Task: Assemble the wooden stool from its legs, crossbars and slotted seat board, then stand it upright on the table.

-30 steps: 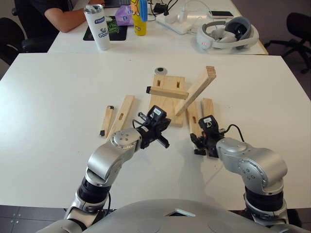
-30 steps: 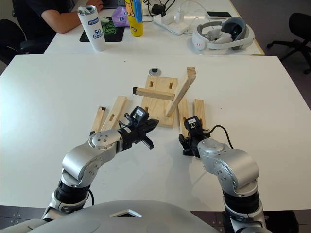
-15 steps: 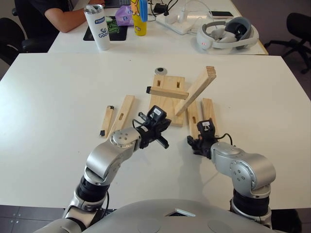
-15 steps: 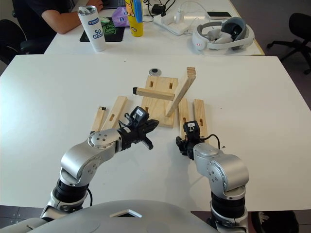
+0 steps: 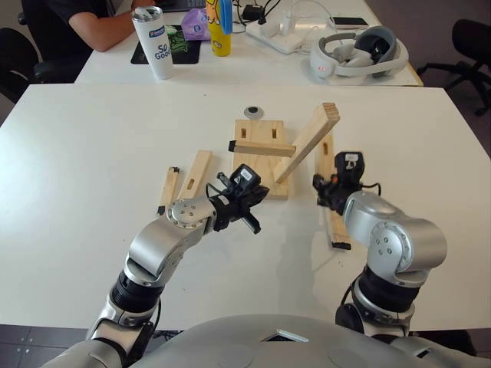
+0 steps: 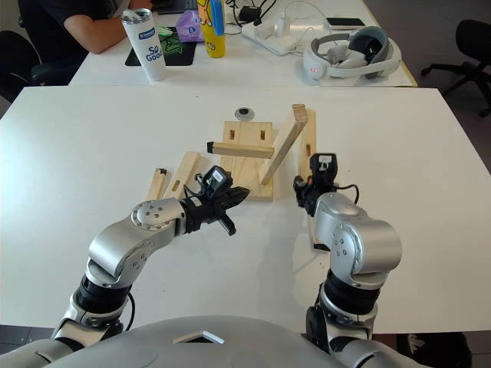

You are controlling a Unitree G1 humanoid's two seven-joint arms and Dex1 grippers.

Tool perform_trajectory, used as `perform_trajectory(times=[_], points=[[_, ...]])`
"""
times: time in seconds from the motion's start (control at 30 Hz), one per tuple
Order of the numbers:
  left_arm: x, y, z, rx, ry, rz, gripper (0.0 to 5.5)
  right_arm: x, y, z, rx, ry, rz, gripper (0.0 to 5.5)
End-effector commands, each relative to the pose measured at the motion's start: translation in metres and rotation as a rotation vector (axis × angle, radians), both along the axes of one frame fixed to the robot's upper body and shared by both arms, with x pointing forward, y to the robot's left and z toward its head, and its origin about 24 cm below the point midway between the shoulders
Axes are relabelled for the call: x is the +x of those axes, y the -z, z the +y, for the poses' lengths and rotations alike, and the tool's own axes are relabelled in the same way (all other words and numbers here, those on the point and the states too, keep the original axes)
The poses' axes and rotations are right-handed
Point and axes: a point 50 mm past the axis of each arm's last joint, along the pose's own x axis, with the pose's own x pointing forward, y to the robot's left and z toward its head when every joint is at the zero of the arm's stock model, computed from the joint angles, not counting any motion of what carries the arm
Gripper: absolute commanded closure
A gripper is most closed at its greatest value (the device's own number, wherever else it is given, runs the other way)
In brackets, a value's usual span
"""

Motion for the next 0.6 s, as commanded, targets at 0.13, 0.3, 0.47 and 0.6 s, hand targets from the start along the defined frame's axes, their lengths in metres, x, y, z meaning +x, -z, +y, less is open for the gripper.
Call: perform_trajectory(times=[0.13,0.3,0.47,0.6], points=[[0.013,-0.043,0.01,-0.222,0.07,-0.114,5.29,0.048,-0.058,-0.03,0.33,-0.102,-0.46,3.4],[0.018,-0.114,0.031,-0.601,0.188,-0.161,4.63,0.051,-0.124,-0.052,0.571,-0.41,-0.747,3.4],[0.026,-0.158,0.062,-0.739,0.205,-0.216,3.88,0.028,-0.162,-0.034,0.668,-0.795,-0.813,3.4],[0.027,-0.183,0.08,-0.804,0.237,-0.216,3.39,0.004,-0.171,-0.012,0.666,-1.123,-0.717,3.4]])
